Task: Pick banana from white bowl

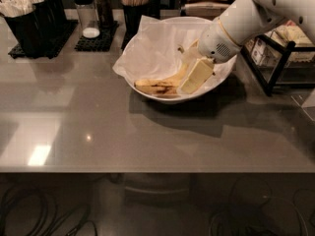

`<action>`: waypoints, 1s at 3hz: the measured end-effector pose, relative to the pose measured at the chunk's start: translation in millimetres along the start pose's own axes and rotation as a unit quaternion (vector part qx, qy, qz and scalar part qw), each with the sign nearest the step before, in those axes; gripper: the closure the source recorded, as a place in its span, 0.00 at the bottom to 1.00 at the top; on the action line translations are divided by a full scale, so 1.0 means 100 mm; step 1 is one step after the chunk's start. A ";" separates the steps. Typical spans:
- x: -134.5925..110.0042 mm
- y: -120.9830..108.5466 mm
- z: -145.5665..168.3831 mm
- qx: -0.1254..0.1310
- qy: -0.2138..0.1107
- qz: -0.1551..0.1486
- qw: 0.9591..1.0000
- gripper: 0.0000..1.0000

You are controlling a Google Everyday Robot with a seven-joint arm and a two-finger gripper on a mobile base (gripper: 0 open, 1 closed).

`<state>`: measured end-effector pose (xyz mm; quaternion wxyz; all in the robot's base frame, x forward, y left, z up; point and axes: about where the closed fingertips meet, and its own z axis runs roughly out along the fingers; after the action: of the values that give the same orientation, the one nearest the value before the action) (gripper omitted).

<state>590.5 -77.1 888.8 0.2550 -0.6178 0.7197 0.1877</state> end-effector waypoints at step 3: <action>0.08 -0.07 0.20 -0.013 0.004 0.013 1.000 0.33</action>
Offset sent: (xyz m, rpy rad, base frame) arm 0.0121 0.0024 -0.0271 -0.0012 0.0479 -0.0131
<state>598.8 -72.8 867.8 0.2414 -0.6122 0.7264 0.1982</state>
